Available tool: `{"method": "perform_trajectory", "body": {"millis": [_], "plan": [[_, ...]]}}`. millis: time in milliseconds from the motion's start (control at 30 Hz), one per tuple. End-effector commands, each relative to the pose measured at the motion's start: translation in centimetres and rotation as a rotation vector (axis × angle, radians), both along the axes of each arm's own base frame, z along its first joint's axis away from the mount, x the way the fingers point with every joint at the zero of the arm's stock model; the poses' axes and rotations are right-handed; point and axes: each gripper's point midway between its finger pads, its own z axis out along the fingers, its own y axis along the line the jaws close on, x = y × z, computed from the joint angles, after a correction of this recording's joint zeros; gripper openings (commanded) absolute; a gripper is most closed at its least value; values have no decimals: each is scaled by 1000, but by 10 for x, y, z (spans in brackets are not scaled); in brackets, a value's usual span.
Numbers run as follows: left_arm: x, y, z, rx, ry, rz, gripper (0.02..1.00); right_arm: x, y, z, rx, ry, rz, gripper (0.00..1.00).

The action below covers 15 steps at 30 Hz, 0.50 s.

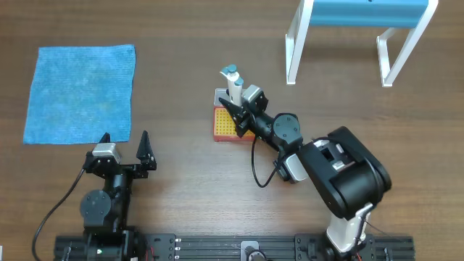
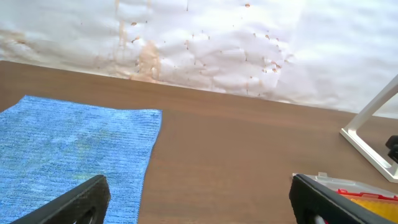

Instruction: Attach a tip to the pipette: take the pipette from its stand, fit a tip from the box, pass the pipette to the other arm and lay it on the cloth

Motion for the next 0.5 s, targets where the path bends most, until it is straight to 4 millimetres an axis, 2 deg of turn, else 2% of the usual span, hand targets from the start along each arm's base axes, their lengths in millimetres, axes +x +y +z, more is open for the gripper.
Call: {"method": "perform_trajectory", "body": {"millis": [33, 267, 500], "plan": [[0, -1, -1, 15, 0, -8, 936, -17, 2, -72, -110, 143, 23, 71], [0, -1, -1, 15, 0, -8, 936, -19, 1, -79, -119, 159, 23, 71], [0, -1, -1, 15, 0, -8, 936, -30, -5, -91, -140, 196, 24, 73]]}}
